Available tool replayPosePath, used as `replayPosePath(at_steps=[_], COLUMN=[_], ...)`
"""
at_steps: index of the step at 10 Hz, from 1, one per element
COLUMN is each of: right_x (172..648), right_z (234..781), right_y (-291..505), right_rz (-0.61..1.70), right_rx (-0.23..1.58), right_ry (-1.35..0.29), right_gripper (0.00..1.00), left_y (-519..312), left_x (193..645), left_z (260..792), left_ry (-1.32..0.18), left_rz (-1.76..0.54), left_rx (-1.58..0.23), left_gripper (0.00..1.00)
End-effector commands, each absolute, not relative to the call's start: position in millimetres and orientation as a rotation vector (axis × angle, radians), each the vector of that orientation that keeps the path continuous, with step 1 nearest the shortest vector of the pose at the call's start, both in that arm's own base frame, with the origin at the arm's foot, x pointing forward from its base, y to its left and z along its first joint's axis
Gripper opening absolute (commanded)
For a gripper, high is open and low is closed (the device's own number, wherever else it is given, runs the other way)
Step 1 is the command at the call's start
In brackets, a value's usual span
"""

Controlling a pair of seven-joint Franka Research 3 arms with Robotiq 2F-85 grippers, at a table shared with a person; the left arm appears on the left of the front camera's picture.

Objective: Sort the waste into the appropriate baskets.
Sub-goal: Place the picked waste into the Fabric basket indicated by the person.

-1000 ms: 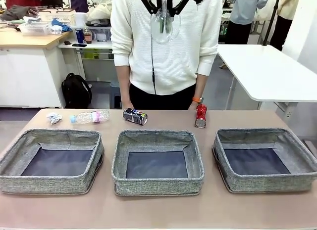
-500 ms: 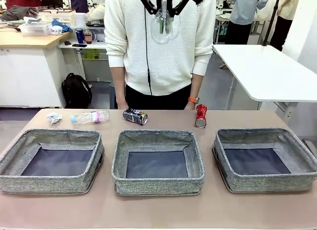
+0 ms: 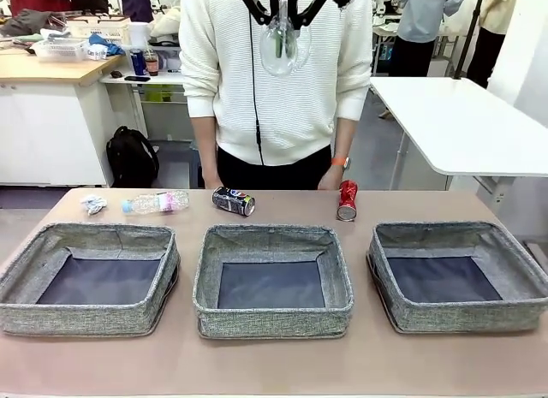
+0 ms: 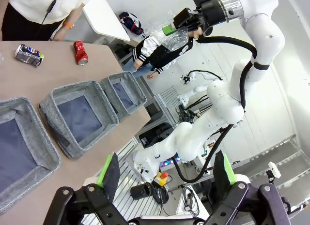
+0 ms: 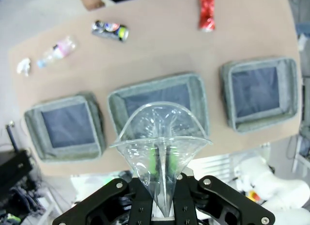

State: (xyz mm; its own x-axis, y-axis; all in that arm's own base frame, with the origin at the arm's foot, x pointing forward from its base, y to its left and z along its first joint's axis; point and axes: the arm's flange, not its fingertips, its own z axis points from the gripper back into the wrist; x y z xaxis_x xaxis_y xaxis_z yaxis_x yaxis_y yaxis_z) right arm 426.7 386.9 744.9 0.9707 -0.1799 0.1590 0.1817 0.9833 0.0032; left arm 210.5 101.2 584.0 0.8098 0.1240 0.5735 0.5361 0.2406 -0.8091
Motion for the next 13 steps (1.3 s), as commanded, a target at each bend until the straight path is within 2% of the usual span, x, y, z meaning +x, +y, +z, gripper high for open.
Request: replayPosePath(at_steps=[1,13], right_x=[424.2,424.2], right_z=[744.8,744.8], right_y=[387.2,387.2], right_rz=[-0.182,-0.182], right_rx=[-0.009,-0.009], right_ry=[-0.161,-0.161], right_gripper=[0.08,0.08], left_y=[100.3,100.3], left_x=[211.1,211.1], left_z=[586.8,586.8], left_ry=[-0.625,-0.625], left_rz=[-0.33,-0.33], left_rx=[-1.33,-1.33], left_gripper=[1.0,1.0])
